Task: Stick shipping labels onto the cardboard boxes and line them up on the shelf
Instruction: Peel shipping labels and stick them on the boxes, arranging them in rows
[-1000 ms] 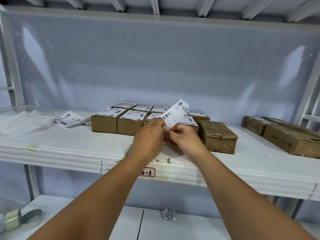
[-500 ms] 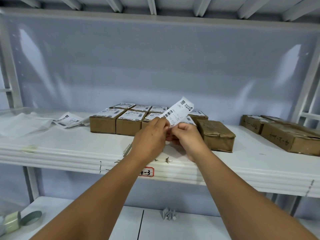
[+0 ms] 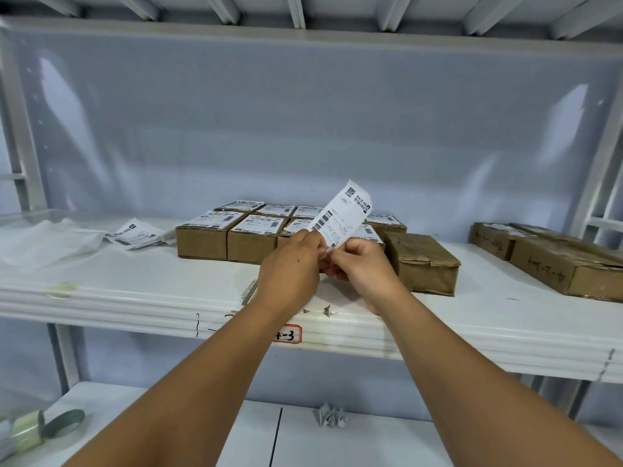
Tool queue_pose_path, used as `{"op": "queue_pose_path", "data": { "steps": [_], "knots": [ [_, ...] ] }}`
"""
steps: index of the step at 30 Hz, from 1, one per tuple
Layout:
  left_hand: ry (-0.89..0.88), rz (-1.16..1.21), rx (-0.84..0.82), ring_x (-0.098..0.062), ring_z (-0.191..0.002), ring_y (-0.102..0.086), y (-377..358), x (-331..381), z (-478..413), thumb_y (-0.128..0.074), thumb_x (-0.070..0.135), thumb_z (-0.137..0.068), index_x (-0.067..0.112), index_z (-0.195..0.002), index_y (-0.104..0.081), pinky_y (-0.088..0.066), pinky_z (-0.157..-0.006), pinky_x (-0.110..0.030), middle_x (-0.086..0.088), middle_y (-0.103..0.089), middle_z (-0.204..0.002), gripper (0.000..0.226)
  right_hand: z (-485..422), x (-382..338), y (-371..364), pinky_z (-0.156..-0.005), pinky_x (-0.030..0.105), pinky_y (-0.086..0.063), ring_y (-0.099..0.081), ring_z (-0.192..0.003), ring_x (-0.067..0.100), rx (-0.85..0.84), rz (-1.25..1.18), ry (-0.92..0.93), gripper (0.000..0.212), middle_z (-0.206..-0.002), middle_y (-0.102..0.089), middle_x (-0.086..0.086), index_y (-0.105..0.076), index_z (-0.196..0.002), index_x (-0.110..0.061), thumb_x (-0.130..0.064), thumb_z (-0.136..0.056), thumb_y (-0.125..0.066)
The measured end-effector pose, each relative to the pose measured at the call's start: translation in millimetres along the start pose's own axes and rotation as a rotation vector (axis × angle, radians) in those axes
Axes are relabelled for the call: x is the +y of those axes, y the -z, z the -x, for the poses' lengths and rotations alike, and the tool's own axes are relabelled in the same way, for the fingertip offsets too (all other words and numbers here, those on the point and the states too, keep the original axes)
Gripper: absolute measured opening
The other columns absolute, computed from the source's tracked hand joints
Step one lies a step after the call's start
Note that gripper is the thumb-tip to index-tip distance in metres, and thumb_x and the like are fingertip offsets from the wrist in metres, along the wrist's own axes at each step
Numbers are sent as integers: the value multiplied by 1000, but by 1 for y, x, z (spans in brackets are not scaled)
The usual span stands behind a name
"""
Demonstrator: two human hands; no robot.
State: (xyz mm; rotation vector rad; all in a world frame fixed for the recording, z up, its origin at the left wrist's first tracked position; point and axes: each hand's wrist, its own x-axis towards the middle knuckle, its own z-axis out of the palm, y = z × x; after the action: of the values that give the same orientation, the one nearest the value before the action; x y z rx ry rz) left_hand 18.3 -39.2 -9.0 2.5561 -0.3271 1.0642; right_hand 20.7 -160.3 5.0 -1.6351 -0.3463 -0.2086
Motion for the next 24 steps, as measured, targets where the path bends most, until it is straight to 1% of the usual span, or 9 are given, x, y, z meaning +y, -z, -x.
{"op": "queue_pose_path", "data": {
  "steps": [5, 10, 13, 14, 16, 17, 19, 21, 24],
  "knots": [
    [-1, -49, -22, -22, -88, -52, 1, 3, 2, -42, 14, -96, 16, -102, -48, -33, -60, -31, 1, -53, -107, 10, 0, -1, 0, -43, 13, -41, -53, -52, 9, 27, 32, 7, 21, -63, -62, 2, -61, -69, -11, 2, -85, -58],
    [-7, -66, -46, -23, -89, -53, 2, 5, 2, -39, 16, -95, 17, -105, -46, -33, -60, -31, 2, -52, -110, 12, 0, -1, -1, -46, 15, -39, -50, -54, 14, 40, 14, 6, 20, -62, -60, 6, -61, -68, -9, 3, -83, -55],
    [-31, 19, -6, -22, -90, -54, 2, 3, 2, -35, 27, -100, 16, -104, -50, -37, -63, -32, 3, -55, -109, 20, 0, -1, 2, -45, 14, -38, -51, -48, 9, 83, -21, 6, 25, -51, -60, -3, -60, -63, -12, 3, -83, -55],
    [-26, 71, -2, -21, -91, -54, 2, 3, 2, -36, 31, -99, 16, -104, -52, -39, -65, -33, 3, -56, -107, 22, 0, -1, 3, -47, 16, -41, -52, -47, 8, 92, -57, 1, 26, -49, -60, -7, -60, -64, -14, 3, -83, -55],
    [-16, 165, 19, -18, -91, -54, 2, 1, 2, -44, 35, -96, 16, -100, -57, -44, -70, -35, 3, -57, -101, 23, -1, -1, 5, -51, 23, -44, -53, -50, 12, 92, -121, -9, 27, -48, -60, -6, -61, -67, -14, 4, -85, -52],
    [-15, 193, 34, -17, -90, -54, 2, 1, 2, -49, 35, -94, 16, -98, -59, -46, -72, -36, 3, -57, -99, 22, -1, -2, 5, -51, 24, -44, -52, -51, 14, 85, -128, -9, 28, -48, -60, -5, -61, -67, -13, 4, -85, -50],
    [-4, 232, 49, -17, -89, -54, 1, 0, 1, -54, 33, -92, 16, -95, -61, -47, -74, -37, 3, -57, -96, 19, -1, -2, 5, -48, 21, -42, -50, -52, 14, 64, -113, -6, 28, -48, -59, -4, -60, -67, -14, 4, -86, -49],
    [1, 270, 48, -17, -88, -54, 0, -2, 0, -56, 29, -92, 16, -94, -62, -47, -74, -37, 5, -55, -94, 15, -1, -2, 4, -49, 19, -40, -50, -51, 13, 45, -98, -3, 27, -49, -60, -5, -61, -69, -14, 3, -87, -49],
    [-2, 329, 49, -16, -86, -53, 1, -4, -1, -57, 21, -91, 14, -93, -63, -47, -74, -37, 7, -53, -90, 9, -2, -1, 3, -51, 20, -39, -49, -51, 12, 25, -104, 3, 26, -51, -60, -5, -62, -72, -14, 3, -87, -49]
  ]
}}
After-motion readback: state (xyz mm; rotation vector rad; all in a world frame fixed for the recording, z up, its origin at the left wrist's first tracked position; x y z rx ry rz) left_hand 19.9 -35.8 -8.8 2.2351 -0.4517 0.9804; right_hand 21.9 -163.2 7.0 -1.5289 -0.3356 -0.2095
